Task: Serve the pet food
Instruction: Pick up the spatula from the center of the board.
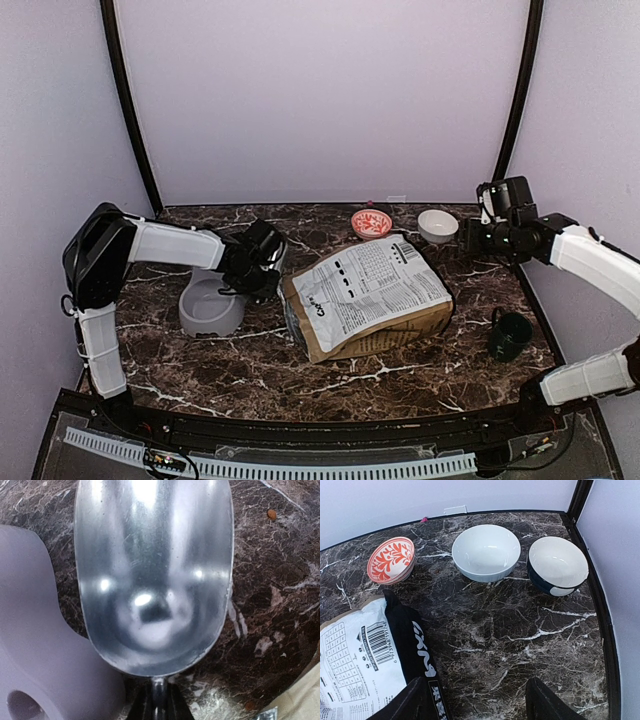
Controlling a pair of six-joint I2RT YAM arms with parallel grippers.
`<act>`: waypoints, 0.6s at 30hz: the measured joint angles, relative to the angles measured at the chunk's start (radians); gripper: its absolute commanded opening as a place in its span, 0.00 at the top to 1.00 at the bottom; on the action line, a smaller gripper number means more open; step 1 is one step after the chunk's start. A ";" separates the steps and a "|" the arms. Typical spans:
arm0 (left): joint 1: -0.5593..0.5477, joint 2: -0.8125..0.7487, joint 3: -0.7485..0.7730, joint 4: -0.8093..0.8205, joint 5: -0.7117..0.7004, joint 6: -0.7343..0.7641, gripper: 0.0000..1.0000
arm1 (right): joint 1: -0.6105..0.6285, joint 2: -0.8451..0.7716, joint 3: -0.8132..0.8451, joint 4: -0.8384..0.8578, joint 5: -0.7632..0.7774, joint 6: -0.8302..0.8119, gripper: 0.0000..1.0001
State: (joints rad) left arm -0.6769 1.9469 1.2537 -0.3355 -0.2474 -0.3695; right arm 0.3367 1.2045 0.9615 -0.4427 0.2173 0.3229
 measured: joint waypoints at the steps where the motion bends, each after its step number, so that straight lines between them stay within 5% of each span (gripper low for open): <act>1: 0.000 0.000 0.005 -0.001 0.000 0.002 1.00 | 0.000 0.000 0.002 0.000 0.000 0.000 0.32; 18: -0.001 -0.212 0.084 -0.016 0.055 0.169 1.00 | 0.000 -0.089 0.038 0.017 0.031 -0.019 0.31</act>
State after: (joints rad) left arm -0.6777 1.7351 1.3380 -0.3515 -0.1925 -0.2008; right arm 0.3367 1.1152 0.9997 -0.4259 0.2478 0.3042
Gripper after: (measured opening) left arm 0.090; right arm 0.683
